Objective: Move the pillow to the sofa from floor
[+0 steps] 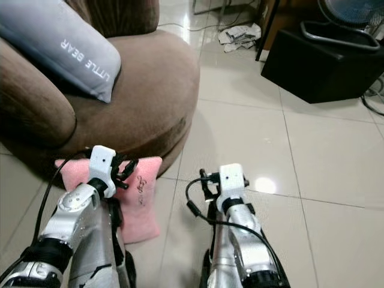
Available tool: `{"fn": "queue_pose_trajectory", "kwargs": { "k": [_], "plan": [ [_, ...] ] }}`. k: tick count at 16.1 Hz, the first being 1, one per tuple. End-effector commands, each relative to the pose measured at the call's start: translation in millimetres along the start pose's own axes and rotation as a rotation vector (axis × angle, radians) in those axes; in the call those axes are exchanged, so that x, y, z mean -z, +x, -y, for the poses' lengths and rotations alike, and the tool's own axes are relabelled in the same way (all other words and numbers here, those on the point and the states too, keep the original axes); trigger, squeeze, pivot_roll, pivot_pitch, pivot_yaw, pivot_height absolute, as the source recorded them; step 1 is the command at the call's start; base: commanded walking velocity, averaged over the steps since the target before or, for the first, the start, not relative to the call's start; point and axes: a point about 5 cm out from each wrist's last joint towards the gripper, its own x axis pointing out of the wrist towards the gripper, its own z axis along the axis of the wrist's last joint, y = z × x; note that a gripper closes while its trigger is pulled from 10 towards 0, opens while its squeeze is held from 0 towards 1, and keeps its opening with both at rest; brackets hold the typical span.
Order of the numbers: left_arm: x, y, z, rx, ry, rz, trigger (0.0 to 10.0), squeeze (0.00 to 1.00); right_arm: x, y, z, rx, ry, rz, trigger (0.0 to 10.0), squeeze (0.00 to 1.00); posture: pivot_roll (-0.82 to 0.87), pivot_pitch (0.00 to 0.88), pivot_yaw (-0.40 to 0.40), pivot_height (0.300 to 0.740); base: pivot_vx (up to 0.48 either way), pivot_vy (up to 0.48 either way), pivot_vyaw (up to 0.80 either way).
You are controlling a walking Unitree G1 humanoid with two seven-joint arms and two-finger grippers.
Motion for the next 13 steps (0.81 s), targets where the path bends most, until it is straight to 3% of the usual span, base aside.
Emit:
{"fn": "queue_pose_trajectory", "kwargs": {
  "k": [1,6,10,13],
  "plan": [
    [-5.8,5.6,4.2,0.033,0.006,0.016,10.0,0.00,-1.8,-2.4,0.7,0.010,0.017,0.026,10.0,0.00,-0.06,0.110,0.003,0.478,0.000,0.480,0.00],
    [-9.7,10.8,4.8,0.072,0.036,0.008,10.0,0.00,1.2,-4.6,-0.5,0.019,0.010,0.025,10.0,0.00,-0.07,0.116,0.012,0.478,0.000,0.480,0.00],
    [-7.9,11.3,12.7,0.127,0.107,0.003,10.0,0.00,4.1,-6.0,-0.4,0.021,0.003,0.015,10.0,0.00,-0.08,0.117,0.020,0.478,0.000,0.478,0.00],
    [-5.0,11.8,13.0,0.133,0.097,-0.018,10.0,0.00,4.8,-6.7,-2.3,0.019,-0.001,0.016,10.0,0.00,-0.08,0.119,0.029,0.478,0.000,0.000,0.00]
  ]
}}
